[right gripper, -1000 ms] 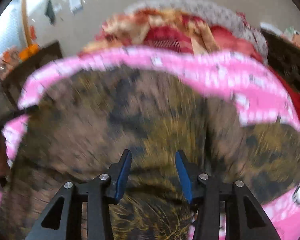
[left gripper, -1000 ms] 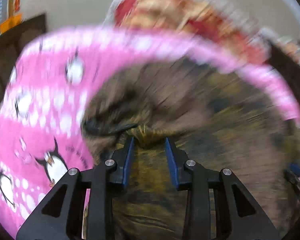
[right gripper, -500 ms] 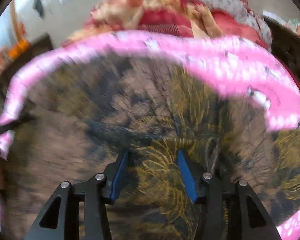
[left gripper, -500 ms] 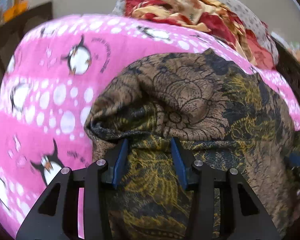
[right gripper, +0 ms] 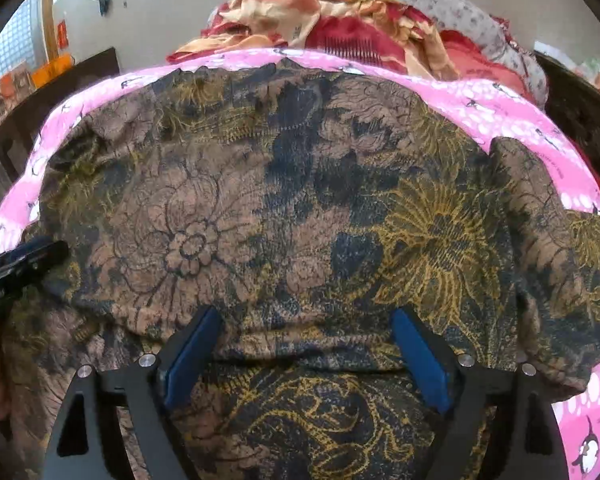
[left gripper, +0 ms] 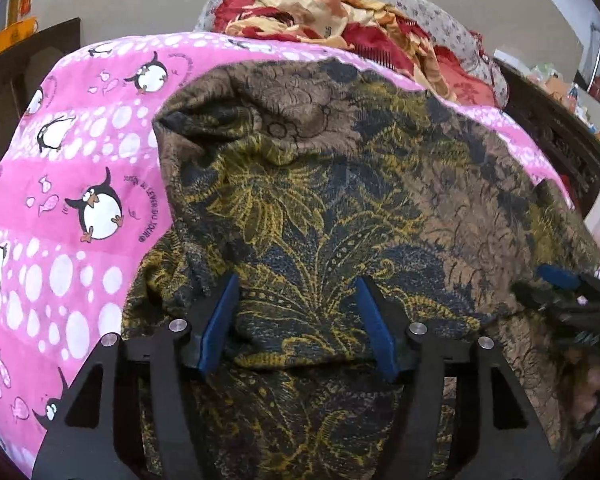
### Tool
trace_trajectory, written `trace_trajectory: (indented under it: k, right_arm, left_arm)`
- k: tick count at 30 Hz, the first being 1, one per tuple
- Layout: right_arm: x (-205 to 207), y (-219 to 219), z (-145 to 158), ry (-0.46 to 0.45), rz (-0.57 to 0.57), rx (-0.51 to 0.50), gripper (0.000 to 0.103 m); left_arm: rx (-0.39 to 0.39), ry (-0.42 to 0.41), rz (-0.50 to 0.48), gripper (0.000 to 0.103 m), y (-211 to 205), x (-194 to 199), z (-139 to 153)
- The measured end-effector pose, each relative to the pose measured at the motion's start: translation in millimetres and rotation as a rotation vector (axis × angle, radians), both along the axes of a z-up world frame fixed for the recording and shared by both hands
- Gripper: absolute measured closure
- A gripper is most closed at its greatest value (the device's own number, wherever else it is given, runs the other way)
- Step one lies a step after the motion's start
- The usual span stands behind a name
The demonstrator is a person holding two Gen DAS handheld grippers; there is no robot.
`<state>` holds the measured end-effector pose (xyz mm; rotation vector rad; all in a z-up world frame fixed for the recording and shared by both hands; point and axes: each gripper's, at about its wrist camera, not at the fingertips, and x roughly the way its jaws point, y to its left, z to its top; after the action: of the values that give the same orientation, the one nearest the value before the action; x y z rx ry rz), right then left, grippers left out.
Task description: Fold small clothes
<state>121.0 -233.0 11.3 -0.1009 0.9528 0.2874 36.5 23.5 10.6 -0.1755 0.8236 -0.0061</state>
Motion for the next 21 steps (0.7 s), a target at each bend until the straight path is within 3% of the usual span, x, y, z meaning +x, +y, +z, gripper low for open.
trace_trajectory:
  k: [2, 3, 6, 9, 11, 13, 15, 17, 21]
  right_arm:
    - [1.1, -8.9, 15.2, 0.032, -0.006, 0.003, 0.026]
    - [-0.6, -16.5, 27.1, 0.006, -0.017, 0.003, 0.034]
    - [-24.3, -70.8, 74.9, -0.145, -0.082, 0.014, 0.032]
    - [-31.7, -166.3, 101.9, -0.189, -0.247, 0.047, 0.030]
    - [-32.4, -246.6, 106.0, -0.173, -0.394, 0.168, 0.032]
    - [-37.4, -334.2, 94.4, -0.127, -0.610, 0.396, 0.058]
    - [-46.3, -397.0, 66.7, -0.089, -0.760, 0.681, 0.059]
    - [-42.7, -422.6, 41.1, -0.050, -0.799, 0.852, 0.060]
    - [-27.9, -434.3, 15.0, -0.018, -0.847, 0.930, 0.060]
  left_arm:
    - [-0.011, -0.004, -0.014, 0.037, -0.3, -2.1, 0.1]
    - [-0.017, -0.005, -0.015, 0.037, -1.3, 0.1, -0.1]
    - [-0.031, -0.007, -0.016, 0.037, -0.8, -2.8, -0.6]
    - [-0.018, -0.004, -0.014, 0.037, 0.5, -0.7, -0.5]
    - [-0.005, -0.002, -0.013, 0.036, -0.6, 2.7, -0.6]
    - [0.001, 0.000, -0.008, 0.036, -2.0, 4.3, -1.0]
    - [0.003, 0.000, -0.006, 0.036, -2.8, 4.8, -1.1]
    - [-0.004, -0.001, -0.007, 0.036, -2.1, 4.7, -1.1]
    - [0.000, 0.000, -0.006, 0.036, -2.7, 5.9, -1.5]
